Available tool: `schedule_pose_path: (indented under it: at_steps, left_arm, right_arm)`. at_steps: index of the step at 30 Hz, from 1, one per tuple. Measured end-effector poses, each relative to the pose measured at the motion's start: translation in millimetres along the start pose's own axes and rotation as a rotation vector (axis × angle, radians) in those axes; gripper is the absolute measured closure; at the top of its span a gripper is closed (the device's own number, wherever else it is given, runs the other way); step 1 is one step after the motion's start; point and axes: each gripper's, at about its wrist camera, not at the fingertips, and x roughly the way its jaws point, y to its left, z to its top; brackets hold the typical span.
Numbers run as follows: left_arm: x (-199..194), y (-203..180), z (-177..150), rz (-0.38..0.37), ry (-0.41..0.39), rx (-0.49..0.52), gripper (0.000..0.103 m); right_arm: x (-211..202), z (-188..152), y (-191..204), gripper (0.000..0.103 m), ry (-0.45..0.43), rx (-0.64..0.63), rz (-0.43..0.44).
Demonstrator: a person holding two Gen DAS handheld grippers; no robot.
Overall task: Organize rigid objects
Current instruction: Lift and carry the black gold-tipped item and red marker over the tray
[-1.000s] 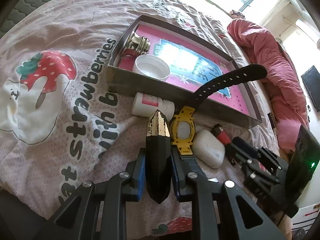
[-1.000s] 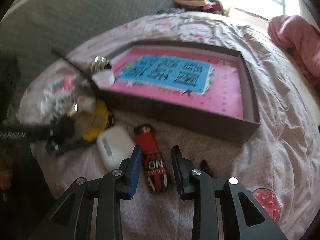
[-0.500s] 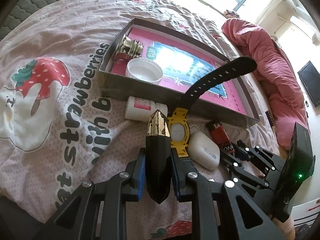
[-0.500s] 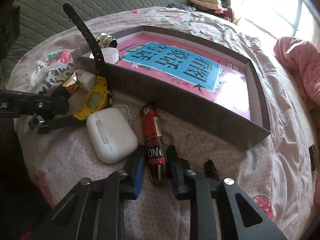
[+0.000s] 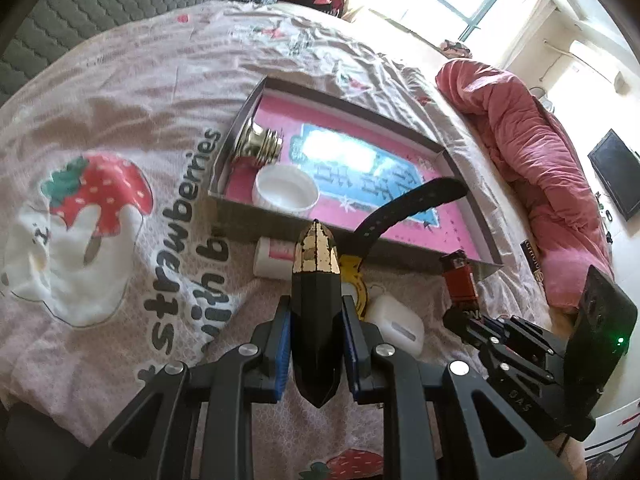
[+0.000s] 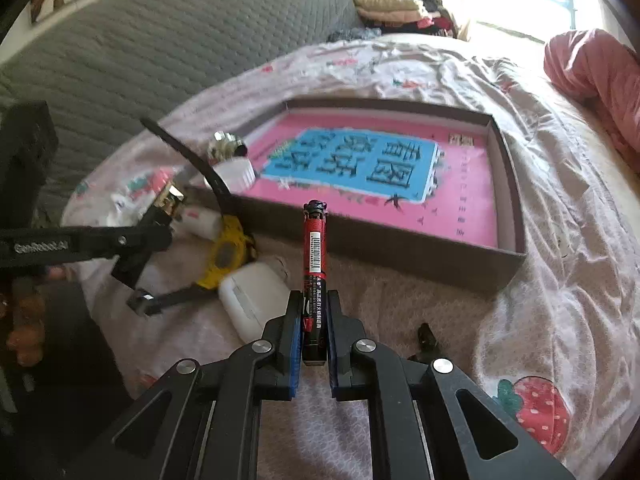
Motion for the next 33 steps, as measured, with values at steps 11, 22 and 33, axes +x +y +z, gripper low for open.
schedule_pose_path:
  at_steps: [11, 22, 33]
  left_arm:
    - [-19.7, -14.3, 7.5, 0.019, -0.093, 0.070, 0.080]
    - [-18.4, -12.5, 18.8, 0.036, -0.145, 0.100, 0.080]
    - [-1.4, -10.1, 42.8, 0.047, -0.194, 0.118, 0.080]
  right_arm:
    - [-27.8, 7.0, -1.9, 0.093, -0.123, 0.016, 0.025]
    - [-27.9, 18.6, -14.6, 0.093, -0.175, 0.063, -0.022]
    - [-24.8, 24.9, -26.3, 0.093, -0.193, 0.095, -0.042]
